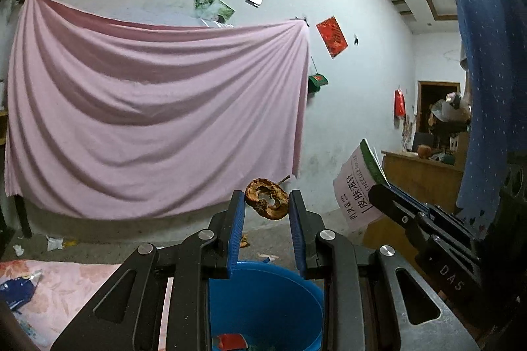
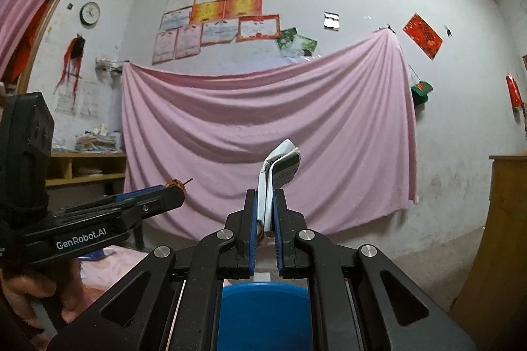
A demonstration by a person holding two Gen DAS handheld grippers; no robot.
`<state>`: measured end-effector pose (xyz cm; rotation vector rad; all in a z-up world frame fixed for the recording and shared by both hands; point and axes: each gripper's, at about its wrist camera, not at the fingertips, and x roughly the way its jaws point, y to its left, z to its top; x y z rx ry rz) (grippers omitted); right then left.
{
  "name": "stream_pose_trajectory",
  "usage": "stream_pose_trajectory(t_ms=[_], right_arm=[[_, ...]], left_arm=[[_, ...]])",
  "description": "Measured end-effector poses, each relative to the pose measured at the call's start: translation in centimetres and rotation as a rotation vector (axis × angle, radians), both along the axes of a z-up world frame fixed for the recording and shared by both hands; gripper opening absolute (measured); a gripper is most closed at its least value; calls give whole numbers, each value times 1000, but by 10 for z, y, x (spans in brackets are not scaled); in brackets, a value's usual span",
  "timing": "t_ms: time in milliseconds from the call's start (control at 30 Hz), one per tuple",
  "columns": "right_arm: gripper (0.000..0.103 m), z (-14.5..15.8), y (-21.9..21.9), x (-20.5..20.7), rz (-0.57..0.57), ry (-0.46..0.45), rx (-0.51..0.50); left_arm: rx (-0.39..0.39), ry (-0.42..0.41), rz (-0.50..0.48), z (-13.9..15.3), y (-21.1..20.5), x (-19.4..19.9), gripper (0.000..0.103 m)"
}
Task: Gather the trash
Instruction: 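Carry the fruit slice and paper packet over the blue basin and release both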
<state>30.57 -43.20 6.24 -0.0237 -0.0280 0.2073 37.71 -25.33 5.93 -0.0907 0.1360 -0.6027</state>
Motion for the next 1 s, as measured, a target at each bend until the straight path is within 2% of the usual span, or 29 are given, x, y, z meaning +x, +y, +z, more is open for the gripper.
stream_pose_trajectory(t_ms=[433,600,1000], right_arm=[[8,-24,-9,19,-7,159,-38],[8,-35,-14,30,-8,239,-21],[8,-54,-15,51,1,416,-9]], left_arm=[[67,176,-9,-30,-23,27,23],[95,245,-9,-43,-25,34,23],[149,460,-2,-68,-27,54,23]])
